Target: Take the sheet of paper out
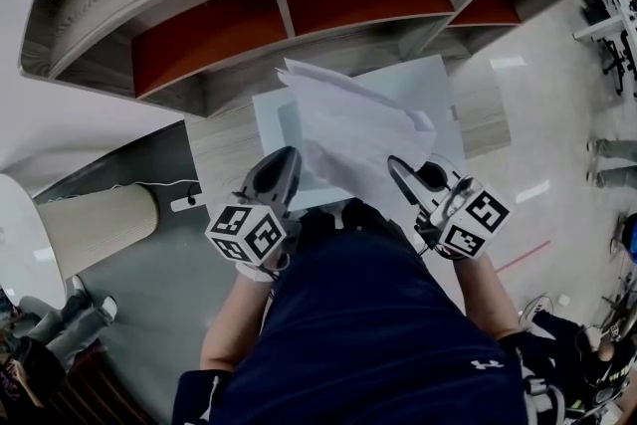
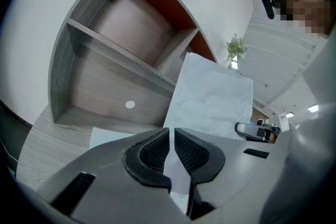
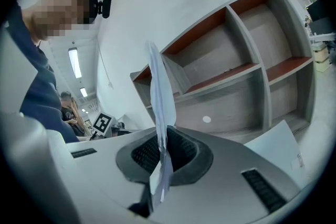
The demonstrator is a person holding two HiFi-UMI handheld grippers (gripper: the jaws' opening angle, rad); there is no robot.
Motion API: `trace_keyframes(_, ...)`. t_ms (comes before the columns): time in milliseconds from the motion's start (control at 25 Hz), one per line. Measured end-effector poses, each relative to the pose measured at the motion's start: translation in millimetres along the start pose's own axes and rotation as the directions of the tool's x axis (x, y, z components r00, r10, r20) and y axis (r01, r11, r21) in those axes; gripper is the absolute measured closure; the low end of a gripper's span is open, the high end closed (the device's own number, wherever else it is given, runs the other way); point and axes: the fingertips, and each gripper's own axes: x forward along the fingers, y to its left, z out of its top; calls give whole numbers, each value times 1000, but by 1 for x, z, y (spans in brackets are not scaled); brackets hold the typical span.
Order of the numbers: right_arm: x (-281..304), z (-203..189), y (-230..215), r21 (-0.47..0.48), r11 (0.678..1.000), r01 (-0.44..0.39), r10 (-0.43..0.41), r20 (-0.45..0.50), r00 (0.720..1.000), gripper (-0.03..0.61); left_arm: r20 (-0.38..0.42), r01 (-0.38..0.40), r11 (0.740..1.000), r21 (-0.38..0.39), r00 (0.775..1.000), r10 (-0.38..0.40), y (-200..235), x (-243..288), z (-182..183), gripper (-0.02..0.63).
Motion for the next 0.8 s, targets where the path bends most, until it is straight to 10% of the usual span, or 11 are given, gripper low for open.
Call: trace_keyframes(800, 5, -5, 1, 8, 1000, -4, 4, -26, 1000, 563, -15, 2, 1000, 1, 1000, -2, 2, -1, -1, 572)
